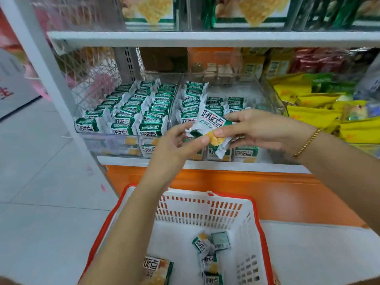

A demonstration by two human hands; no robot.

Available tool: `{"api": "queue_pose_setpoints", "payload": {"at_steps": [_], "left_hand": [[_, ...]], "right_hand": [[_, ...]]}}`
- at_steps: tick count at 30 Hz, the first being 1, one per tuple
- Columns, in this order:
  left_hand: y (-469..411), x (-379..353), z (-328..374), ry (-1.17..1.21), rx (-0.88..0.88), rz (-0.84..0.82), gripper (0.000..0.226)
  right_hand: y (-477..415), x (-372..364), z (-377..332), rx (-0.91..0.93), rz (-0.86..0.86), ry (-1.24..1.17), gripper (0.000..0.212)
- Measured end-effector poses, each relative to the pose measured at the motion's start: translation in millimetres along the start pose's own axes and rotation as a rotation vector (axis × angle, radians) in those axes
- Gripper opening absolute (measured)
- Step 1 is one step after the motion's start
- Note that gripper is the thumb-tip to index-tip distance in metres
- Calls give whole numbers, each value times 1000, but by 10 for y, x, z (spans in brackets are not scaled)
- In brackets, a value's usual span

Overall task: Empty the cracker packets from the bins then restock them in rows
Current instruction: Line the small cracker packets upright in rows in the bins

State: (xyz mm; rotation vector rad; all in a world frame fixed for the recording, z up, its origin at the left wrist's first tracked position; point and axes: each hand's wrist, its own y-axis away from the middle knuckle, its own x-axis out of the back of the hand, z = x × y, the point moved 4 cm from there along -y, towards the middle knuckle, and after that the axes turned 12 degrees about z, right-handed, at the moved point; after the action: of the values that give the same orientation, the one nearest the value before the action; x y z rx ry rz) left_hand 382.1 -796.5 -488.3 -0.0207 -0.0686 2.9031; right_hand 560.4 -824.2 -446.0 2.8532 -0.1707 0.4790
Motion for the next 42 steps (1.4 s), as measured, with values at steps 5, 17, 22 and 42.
{"api": "queue_pose_setpoints", "payload": {"at_steps": [5,17,22,42], "left_hand": [[-347,173,287,-666,-347,202,32],[-149,283,-82,-819,-475,311,42],[-72,181,-183,-814,-506,209,42],[401,645,-2345,-1025,230,-246,49]], "right_hand": [[-193,294,-192,193,259,331,67],[-638,-425,-286,513,285,821,71],[-650,-435,-248,473,134,763,63],[-380,-1358,1930,35,-229,1047,34]]}}
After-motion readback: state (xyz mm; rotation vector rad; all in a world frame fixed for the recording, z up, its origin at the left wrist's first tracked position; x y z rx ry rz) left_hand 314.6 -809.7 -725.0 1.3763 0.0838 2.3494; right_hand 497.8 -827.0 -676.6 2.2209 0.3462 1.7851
